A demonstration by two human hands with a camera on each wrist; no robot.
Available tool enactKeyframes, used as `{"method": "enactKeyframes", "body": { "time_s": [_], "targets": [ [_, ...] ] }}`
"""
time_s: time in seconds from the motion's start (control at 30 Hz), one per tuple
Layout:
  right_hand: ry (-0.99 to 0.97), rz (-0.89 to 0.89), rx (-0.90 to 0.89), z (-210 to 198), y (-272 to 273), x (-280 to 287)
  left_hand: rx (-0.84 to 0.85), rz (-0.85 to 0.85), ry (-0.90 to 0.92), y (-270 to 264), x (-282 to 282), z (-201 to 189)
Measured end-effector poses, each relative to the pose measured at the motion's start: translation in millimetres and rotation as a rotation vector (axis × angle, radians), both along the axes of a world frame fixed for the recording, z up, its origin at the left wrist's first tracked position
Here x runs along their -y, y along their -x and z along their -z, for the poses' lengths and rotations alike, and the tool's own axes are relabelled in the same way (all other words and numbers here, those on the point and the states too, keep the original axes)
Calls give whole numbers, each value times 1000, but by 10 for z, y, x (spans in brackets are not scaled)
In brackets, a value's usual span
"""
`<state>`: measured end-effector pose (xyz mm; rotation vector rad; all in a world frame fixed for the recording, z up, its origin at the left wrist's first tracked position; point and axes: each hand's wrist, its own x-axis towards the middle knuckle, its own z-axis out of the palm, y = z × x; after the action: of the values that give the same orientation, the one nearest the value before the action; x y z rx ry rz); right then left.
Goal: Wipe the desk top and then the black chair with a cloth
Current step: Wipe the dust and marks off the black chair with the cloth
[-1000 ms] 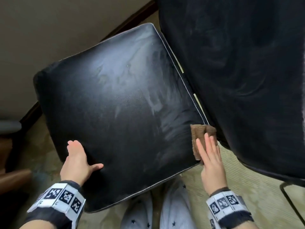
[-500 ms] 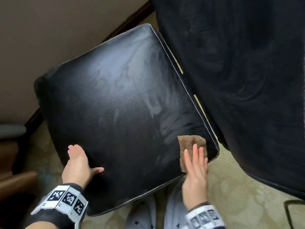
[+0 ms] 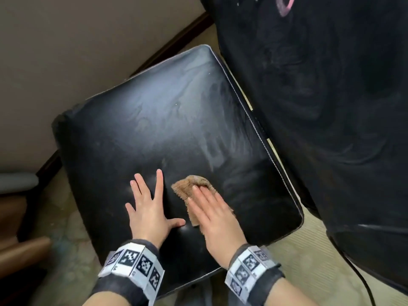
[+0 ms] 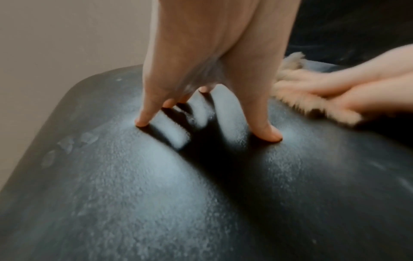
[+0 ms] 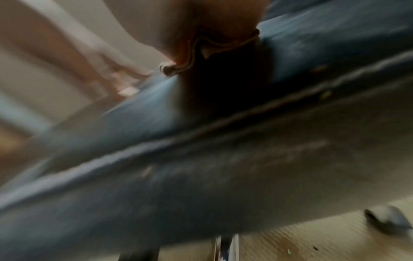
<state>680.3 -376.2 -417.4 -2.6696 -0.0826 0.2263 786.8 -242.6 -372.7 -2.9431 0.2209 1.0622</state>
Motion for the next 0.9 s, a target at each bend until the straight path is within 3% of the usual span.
{"method": "enactKeyframes", "body": {
  "time_s": [0.07, 0.1, 0.2, 0.3, 0.43, 0.57, 0.7, 0.9],
  "targets": [
    [-22, -151, 3, 45, -128, 256, 5, 8, 5, -6, -2, 11],
    [-15, -115, -7, 64, -251, 412, 7, 12, 4, -2, -3, 13],
    [23, 331, 4, -7, -753, 768, 8, 10, 0, 4, -19, 25],
    [65, 542, -81, -49, -1042, 696, 3, 34, -37, 16, -20, 31],
    [147, 506, -92, -120, -1035, 671, -99, 59, -24, -78, -68, -68],
    [23, 466, -200, -665, -1077, 805, -181, 49, 36, -455, -168, -553],
    [64, 485, 127, -1341, -1193, 713, 22, 149, 131, -923, 37, -1342],
    [209, 489, 697, -3092, -1043, 863, 413, 405, 659, -1396, 1017, -2858]
  ]
}}
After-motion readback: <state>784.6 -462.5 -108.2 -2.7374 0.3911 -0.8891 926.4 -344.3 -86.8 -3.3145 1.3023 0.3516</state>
